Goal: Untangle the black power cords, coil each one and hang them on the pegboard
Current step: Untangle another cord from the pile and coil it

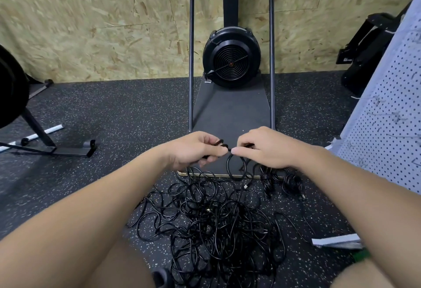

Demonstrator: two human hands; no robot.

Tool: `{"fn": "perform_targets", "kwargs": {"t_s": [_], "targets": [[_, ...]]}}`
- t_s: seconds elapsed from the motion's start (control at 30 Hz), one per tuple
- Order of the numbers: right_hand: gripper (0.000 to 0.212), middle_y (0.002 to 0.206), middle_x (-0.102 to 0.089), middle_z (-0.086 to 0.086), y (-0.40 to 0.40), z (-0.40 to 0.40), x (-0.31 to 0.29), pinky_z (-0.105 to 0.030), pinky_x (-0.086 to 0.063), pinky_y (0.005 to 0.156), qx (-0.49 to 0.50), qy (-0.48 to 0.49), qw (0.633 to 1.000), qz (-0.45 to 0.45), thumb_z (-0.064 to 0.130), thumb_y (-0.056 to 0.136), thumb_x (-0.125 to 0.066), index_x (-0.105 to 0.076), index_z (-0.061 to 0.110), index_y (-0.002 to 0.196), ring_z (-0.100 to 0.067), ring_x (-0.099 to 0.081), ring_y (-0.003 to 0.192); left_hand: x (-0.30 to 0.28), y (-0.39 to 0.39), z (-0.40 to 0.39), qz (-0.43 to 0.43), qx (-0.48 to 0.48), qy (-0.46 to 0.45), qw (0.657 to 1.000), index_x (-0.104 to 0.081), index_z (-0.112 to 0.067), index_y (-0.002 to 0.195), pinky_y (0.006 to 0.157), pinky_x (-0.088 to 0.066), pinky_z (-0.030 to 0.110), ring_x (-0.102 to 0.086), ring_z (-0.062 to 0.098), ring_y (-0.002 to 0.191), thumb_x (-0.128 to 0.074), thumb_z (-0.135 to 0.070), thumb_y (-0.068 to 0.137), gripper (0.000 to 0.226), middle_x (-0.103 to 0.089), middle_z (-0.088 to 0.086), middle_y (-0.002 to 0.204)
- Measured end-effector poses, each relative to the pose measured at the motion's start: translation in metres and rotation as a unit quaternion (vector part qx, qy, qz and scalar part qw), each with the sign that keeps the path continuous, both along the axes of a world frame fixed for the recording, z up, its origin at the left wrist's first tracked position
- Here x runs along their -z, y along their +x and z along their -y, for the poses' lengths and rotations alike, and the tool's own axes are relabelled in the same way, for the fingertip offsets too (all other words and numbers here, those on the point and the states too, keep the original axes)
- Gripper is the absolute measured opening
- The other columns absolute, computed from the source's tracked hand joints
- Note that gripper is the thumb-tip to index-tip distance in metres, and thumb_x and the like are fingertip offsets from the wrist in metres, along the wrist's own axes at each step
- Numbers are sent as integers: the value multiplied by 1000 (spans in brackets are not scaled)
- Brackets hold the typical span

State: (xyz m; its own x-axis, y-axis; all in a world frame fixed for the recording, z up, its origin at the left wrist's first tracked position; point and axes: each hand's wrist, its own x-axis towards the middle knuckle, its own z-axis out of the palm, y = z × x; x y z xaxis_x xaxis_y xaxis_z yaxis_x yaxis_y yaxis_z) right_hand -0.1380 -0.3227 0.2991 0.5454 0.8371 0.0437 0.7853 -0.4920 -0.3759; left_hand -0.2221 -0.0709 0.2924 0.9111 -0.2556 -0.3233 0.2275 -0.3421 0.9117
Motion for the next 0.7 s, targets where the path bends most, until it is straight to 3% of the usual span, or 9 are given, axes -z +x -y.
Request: {"fn": "perform_targets", "kwargs": {"t_s": [0.1, 0.17, 0.23, 0.33, 0.5, 0.6, 0.7], "targets": [[36, 78, -74, 15, 5, 6, -5, -21, -41, 63, 5, 22, 998, -57, 46, 109, -61, -75, 29, 81, -3, -61, 66, 9, 2, -6, 5, -69, 40, 997, -64, -15, 92, 58, -16, 39, -32, 17, 58, -74, -38, 102, 27, -52, 2, 71], [29, 82, -77, 13, 10, 9, -6, -26, -43, 63, 12, 37, 995, -89, 39, 106, -68, -80, 30, 81, -7, -56, 61, 8, 2, -7, 20, -134, 80, 988, -66, -13, 95, 55, -27, 34, -37, 15, 57, -71, -36, 105, 25, -53, 0, 72], [20, 83, -79, 11, 15, 13, -6, -34, -53, 68, 32, 8, 992, -121, 39, 100, -75, -83, 32, 83, -17, -63, 65, 7, 3, -9, 37, -193, 77, 977, -66, -14, 97, 55, -31, 30, -38, 13, 57, -67, -32, 109, 22, -52, -3, 72], [14, 76, -80, 12, 19, 15, 4, -45, -64, 78, 60, -87, 988, -114, 37, 96, -82, -83, 32, 82, -22, -76, 75, 2, 6, -8, 51, -216, -4, 975, -55, -19, 84, 55, -29, 30, -31, 14, 57, -62, -29, 112, 30, -45, -4, 68], [18, 67, -78, 4, 19, 11, 21, -25, -54, 63, 110, -128, 979, -111, 29, 98, -80, -77, 18, 84, -9, -74, 59, -10, 7, 13, -11, -239, -229, 944, -52, -21, 89, 52, -30, 23, -24, 10, 55, -56, -25, 114, 26, -39, -6, 68], [22, 63, -75, 6, 10, -1, 24, -24, -45, 58, 79, -135, 987, -39, 33, 97, -82, -73, 21, 80, -7, -67, 53, -11, 8, 24, -32, -256, -275, 926, -57, -17, 96, 53, -42, 21, -43, 9, 56, -58, -28, 113, 20, -53, -3, 72], [19, 69, -72, 8, -5, -17, 20, -31, -55, 67, 5, -156, 988, -4, 34, 94, -84, -74, 25, 81, -14, -69, 67, -8, 9, 32, -28, -284, -293, 912, -60, -9, 103, 61, -59, 25, -71, 16, 68, -60, -26, 113, 20, -76, 9, 90]]}}
